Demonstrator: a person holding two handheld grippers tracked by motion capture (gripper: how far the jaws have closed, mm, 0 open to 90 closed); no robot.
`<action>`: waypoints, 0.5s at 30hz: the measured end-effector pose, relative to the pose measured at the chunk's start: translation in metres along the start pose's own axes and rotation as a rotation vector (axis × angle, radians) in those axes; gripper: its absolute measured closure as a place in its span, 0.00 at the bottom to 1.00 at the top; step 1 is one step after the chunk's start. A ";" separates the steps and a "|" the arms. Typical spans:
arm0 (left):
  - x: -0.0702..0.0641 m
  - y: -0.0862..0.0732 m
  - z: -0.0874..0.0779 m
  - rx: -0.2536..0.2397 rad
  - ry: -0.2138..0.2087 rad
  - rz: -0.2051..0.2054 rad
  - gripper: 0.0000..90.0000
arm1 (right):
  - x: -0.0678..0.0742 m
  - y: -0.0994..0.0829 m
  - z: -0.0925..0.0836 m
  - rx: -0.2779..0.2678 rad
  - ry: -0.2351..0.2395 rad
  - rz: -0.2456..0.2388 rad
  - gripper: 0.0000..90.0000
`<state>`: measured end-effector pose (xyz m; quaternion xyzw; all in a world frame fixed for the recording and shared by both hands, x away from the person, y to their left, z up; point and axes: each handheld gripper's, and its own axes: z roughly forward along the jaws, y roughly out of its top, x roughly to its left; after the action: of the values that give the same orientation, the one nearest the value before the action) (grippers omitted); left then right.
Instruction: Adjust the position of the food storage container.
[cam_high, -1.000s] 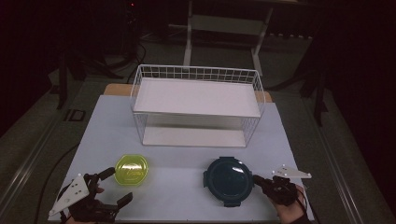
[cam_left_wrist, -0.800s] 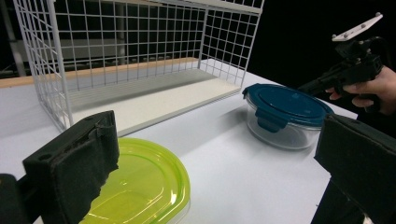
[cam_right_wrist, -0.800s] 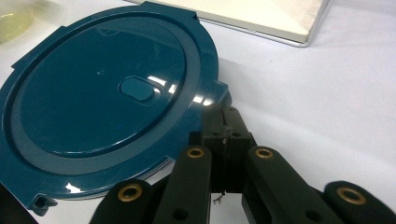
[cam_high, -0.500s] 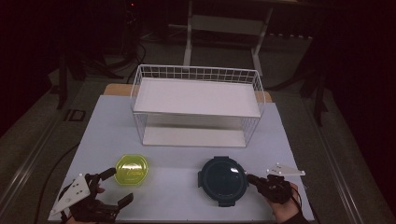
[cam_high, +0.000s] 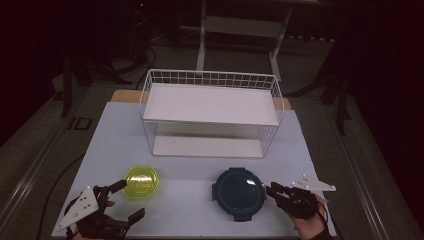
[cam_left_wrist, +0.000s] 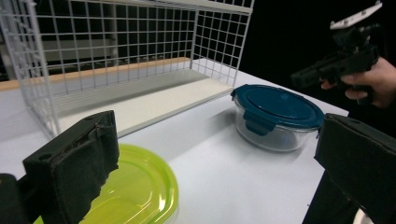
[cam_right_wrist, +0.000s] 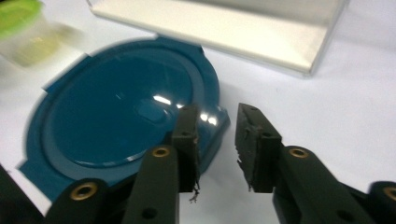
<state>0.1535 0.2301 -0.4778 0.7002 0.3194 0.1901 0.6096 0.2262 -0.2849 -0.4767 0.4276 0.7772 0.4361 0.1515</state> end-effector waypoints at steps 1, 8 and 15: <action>-0.003 0.003 0.002 0.011 -0.010 0.009 0.00 | 0.001 0.002 -0.003 -0.014 0.002 -0.001 0.68; -0.011 0.015 0.012 0.051 -0.049 -0.022 0.00 | 0.012 0.017 -0.020 -0.123 0.028 -0.037 0.31; -0.017 0.032 0.023 0.066 -0.099 -0.027 0.00 | 0.013 0.022 -0.031 -0.186 0.054 -0.034 0.17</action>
<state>0.1631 0.2001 -0.4484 0.7242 0.3044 0.1365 0.6035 0.2119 -0.2857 -0.4393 0.3865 0.7444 0.5150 0.1771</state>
